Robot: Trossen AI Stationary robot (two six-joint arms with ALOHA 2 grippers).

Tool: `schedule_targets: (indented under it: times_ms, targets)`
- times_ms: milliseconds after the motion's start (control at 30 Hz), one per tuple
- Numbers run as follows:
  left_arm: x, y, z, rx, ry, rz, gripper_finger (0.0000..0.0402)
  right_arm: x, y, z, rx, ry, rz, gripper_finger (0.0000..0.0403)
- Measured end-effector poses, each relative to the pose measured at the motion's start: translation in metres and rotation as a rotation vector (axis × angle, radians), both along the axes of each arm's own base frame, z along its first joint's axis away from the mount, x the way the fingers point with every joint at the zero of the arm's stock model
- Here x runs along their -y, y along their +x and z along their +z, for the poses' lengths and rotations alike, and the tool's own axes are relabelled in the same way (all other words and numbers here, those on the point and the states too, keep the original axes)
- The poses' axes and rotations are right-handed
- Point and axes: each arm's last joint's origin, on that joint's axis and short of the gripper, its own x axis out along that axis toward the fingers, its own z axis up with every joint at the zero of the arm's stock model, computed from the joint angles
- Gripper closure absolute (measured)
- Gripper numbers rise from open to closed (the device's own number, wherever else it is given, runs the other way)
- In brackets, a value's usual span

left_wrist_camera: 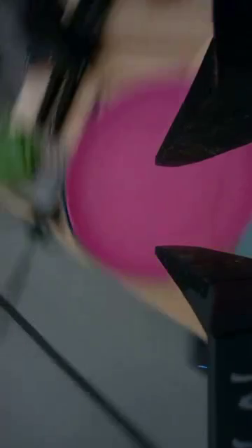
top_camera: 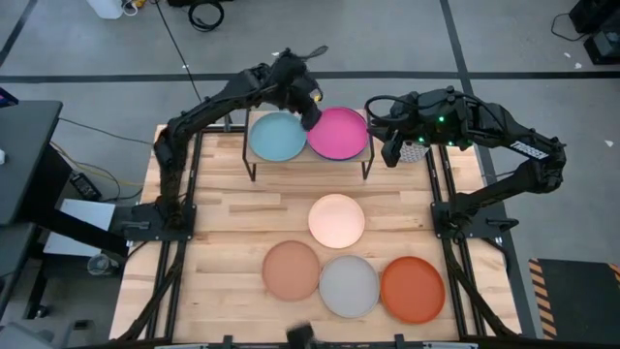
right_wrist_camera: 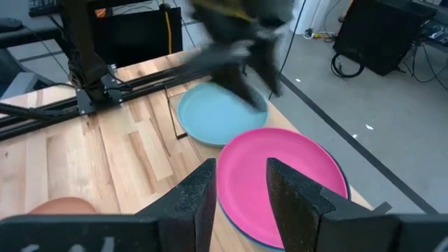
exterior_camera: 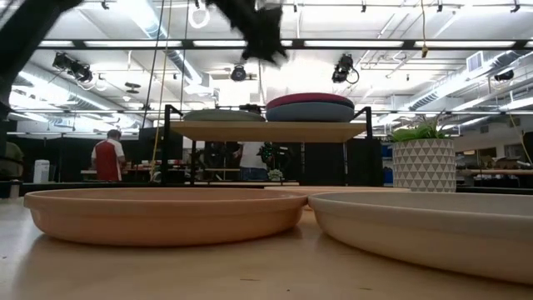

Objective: Place and stack plates onto a shelf
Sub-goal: Stack the light orange plate on top of the light blue plate on the shelf

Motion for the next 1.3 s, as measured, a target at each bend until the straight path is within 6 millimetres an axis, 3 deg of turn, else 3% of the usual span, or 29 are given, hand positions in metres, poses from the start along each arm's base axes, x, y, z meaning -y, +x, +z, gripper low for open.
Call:
schedule_targets:
  times_ms: [100, 200, 367, 500, 633, 833, 967, 1167, 1300]
  targets:
    - [0.055, 0.002, 0.014, -0.032, 0.098, -0.285, 0.0205, 0.0, -0.001, 0.001, 0.002, -0.002, 0.001, 0.0271]
    - [0.109, 0.008, 0.005, -0.088, 0.145, -0.505, 0.0219, 0.0, -0.005, 0.002, 0.003, -0.007, -0.008, 0.0271]
    - [0.18, 0.021, -0.035, -0.122, 0.149, -0.7, 0.0242, -0.001, -0.014, 0.005, 0.011, -0.016, -0.022, 0.0271]
    - [0.215, 0.028, -0.078, -0.132, 0.15, -0.77, 0.0254, -0.001, -0.016, 0.006, 0.017, -0.028, -0.03, 0.0271]
    - [0.23, 0.028, -0.122, -0.14, 0.138, -0.741, 0.0259, -0.001, -0.014, 0.005, 0.015, -0.022, -0.017, 0.0271]
    - [0.233, 0.019, -0.168, -0.17, 0.186, -0.726, 0.0259, -0.002, -0.012, 0.004, 0.01, -0.013, -0.001, 0.0271]
    - [0.231, 0.015, -0.189, -0.155, 0.247, -0.765, 0.0259, -0.002, -0.012, 0.004, 0.014, -0.005, 0.007, 0.0271]
    - [0.229, 0.02, -0.22, -0.232, 0.188, -0.784, 0.026, -0.002, -0.011, 0.004, 0.027, 0.018, 0.004, 0.0271]
    - [0.234, 0.03, -0.224, -0.239, 0.197, -0.808, 0.026, -0.002, -0.011, 0.004, 0.031, 0.026, 0.004, 0.0271]
